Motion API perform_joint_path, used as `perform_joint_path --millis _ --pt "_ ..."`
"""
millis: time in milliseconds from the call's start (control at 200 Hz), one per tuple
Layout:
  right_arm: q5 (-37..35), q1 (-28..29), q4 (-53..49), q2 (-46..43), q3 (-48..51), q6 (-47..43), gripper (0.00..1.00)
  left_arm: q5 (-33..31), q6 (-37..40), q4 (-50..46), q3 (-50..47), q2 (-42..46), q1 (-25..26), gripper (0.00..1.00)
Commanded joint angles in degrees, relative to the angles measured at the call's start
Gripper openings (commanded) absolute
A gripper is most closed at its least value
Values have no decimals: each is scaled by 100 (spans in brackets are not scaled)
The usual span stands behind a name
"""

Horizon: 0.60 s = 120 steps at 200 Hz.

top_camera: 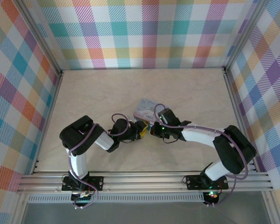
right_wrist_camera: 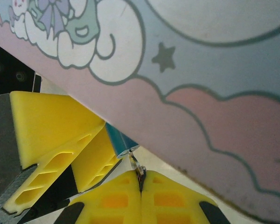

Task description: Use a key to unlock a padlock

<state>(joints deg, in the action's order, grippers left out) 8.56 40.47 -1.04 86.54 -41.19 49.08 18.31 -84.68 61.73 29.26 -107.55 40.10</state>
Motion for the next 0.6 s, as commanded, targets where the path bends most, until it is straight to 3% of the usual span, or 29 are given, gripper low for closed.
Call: perform_joint_path --millis 0,595 --pt "190 -5 161 29 -239 92 0 -91 -135 267 124 -116 109 39" --pt "260 -13 371 4 -249 461 0 -169 -329 383 230 -330 213 26"
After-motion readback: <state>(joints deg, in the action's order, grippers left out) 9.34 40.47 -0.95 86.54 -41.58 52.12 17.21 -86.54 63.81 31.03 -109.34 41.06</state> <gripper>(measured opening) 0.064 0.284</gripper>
